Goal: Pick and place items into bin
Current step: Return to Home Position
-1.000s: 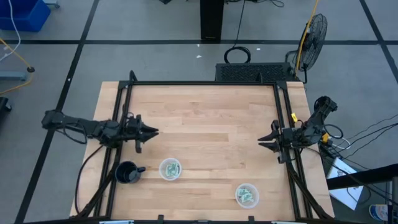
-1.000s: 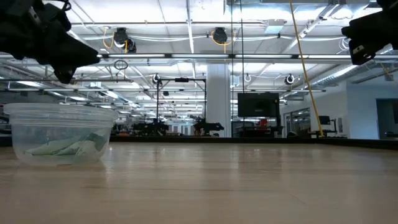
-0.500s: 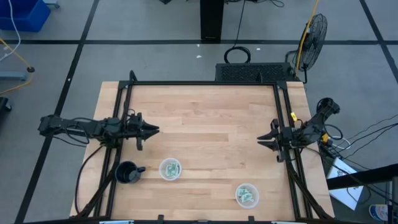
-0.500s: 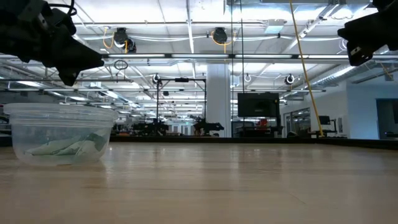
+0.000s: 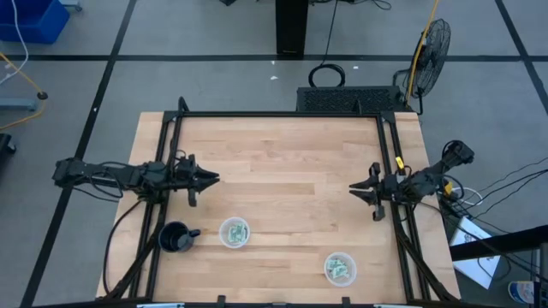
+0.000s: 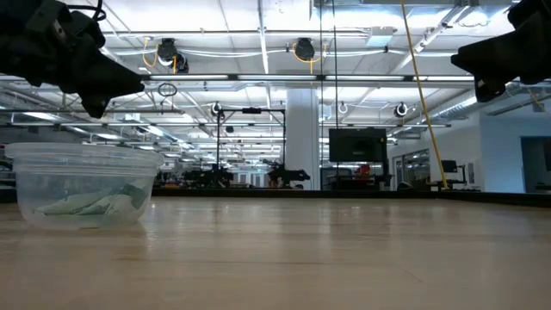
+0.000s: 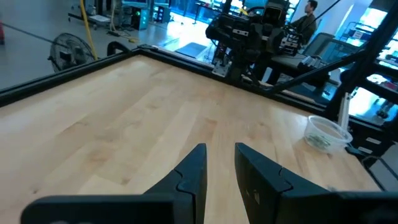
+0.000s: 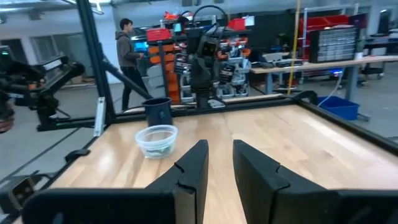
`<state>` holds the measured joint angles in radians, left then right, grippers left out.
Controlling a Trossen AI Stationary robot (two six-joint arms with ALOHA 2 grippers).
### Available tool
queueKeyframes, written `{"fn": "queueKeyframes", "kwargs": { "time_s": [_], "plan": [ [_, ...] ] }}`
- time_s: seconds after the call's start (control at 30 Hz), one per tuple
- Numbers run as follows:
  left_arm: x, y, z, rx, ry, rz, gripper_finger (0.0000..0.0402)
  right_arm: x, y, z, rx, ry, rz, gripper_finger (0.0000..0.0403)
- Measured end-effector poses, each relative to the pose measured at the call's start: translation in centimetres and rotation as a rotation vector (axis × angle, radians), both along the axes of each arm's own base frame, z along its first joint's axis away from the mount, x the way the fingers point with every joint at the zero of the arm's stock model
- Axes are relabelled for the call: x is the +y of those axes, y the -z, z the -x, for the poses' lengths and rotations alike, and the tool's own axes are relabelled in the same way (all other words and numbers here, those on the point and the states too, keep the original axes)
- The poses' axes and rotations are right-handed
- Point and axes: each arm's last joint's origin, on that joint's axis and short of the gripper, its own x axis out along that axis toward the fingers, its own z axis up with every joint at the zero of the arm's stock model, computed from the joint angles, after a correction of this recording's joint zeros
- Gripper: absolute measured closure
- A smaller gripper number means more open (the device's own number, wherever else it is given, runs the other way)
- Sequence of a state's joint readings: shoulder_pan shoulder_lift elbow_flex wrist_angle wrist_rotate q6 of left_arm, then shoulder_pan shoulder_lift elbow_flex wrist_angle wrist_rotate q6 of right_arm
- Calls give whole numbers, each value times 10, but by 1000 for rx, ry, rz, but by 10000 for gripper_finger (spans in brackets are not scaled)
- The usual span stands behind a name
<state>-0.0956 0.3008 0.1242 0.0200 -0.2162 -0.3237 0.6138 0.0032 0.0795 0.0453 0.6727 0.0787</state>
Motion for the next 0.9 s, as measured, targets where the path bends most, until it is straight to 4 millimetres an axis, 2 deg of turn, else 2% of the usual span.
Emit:
{"fn": "queueKeyframes", "kwargs": {
  "time_s": [0.13,0.37,0.73,0.9],
  "plan": [
    [1,0,0,-1,-33,-5,314,-4,-1,-2,-12,47,4,332],
    [1,-1,0,-4,-44,-19,314,-9,-1,-6,-13,-24,23,332],
    [1,-3,0,-22,-40,-40,314,-16,2,-9,2,-14,-2,332],
    [1,5,0,1,-37,-36,314,-16,3,-9,4,-16,-26,332]
  ]
}}
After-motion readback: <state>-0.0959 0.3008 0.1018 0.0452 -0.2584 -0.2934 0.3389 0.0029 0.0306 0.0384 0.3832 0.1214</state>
